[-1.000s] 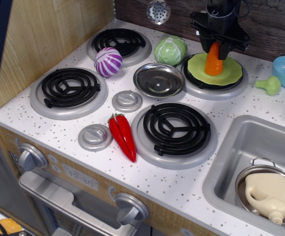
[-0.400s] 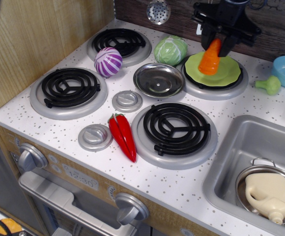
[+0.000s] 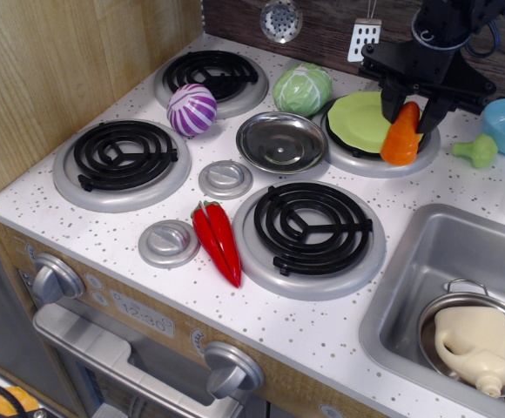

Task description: Take carrot off plate

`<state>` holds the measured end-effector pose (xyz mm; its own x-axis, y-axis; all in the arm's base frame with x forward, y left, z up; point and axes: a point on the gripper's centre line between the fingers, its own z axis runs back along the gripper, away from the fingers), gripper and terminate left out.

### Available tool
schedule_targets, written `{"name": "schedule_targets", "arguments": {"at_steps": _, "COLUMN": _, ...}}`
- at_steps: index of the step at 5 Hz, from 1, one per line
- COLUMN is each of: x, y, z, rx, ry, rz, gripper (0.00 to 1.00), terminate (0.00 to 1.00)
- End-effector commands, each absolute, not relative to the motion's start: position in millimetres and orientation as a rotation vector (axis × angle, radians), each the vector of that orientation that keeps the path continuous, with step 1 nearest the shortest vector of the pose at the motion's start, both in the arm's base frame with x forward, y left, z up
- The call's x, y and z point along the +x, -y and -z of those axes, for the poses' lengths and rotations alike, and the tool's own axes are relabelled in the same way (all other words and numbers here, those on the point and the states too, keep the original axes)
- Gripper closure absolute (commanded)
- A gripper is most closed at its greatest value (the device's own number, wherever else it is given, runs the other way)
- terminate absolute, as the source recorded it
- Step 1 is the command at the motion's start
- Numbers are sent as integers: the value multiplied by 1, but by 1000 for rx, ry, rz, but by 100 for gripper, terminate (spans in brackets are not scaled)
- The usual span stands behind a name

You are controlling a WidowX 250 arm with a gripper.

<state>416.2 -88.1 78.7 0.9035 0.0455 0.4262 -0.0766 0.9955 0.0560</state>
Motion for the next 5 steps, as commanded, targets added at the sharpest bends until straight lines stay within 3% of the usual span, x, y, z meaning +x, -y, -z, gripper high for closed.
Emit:
{"name": "schedule_targets", "arguments": {"at_steps": 1, "x": 422, "y": 100, "z": -80, "rx": 16, "ry": 486, "rz": -70, "gripper": 100, "terminate": 0}}
{"name": "schedule_targets", "arguments": {"at_steps": 3, "x": 405, "y": 114, "z": -69, "rx": 59, "ry": 410, "rz": -65, "gripper": 100, "terminate": 0}}
{"name": "schedule_targets", "arguments": {"at_steps": 4, "x": 402, "y": 112, "z": -72, "rx": 108, "ry": 408, "rz": -39, "gripper": 0, "terminate": 0}}
{"name": "schedule_targets", "arguments": {"at_steps": 5, "x": 402, "y": 112, "z": -72, "rx": 108, "ry": 408, "rz": -39, "gripper": 0, "terminate": 0}}
